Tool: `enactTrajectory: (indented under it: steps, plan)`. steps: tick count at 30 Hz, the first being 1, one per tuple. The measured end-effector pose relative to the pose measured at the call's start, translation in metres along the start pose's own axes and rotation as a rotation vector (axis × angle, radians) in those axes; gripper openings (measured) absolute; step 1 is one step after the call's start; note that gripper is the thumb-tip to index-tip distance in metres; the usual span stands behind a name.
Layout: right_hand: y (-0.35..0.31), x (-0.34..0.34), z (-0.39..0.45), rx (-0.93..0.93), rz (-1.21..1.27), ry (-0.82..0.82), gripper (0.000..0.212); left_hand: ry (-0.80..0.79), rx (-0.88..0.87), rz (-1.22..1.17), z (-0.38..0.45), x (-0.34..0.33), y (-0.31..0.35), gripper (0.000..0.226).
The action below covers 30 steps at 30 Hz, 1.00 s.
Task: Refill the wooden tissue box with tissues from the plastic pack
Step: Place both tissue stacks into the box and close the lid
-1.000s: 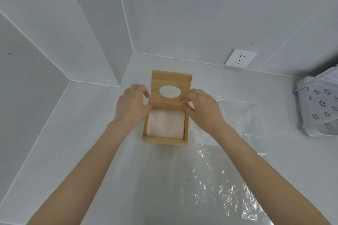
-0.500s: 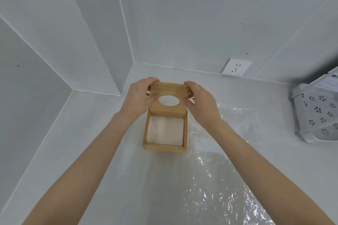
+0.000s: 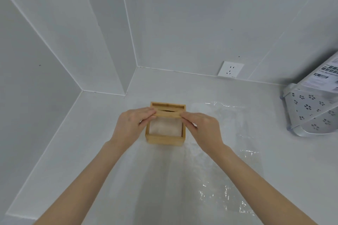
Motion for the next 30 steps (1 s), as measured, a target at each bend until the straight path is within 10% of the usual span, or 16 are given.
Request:
enactTrajectory:
  steps: [11,30]
  plan:
    - [-0.007,-0.019,-0.029,-0.016,-0.330,-0.106,0.006,-0.026,0.093,0.106,-0.050,-0.023,-0.006,0.064]
    - [0.020,-0.010,-0.041,-0.190,0.029,-0.317,0.021,0.001,0.132,0.213,-0.040,-0.037,0.025,0.018]
Point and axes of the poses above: each hand's wrist, its own z-axis towards the middle knuckle, its own x-axis out of the back of the hand, y = z × x, the point moved 5 cm from there along z, towards the middle knuckle, and after that the axes turned 10 degrees about y, right-handed, at the moved point
